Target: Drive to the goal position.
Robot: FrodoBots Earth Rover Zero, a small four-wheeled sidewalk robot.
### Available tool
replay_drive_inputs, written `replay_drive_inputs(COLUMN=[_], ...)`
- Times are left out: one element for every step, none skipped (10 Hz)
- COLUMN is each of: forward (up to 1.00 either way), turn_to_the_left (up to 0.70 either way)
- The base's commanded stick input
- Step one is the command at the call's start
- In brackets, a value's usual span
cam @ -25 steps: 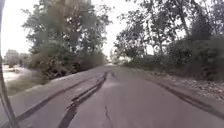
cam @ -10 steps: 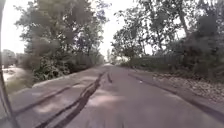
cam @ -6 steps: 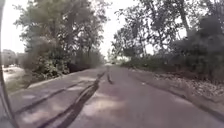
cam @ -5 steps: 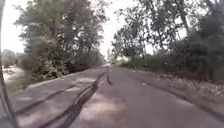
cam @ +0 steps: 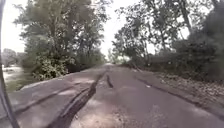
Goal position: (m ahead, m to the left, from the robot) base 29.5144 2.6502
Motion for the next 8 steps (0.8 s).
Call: replay_drive_inputs(forward=[0.70,0.70,0.70,0.70,0.70,0.70,0.70,0.70], turn_to_the_left=[0.02,0.03,0.03,0.02,0.03,0.03,0.03,0.03])
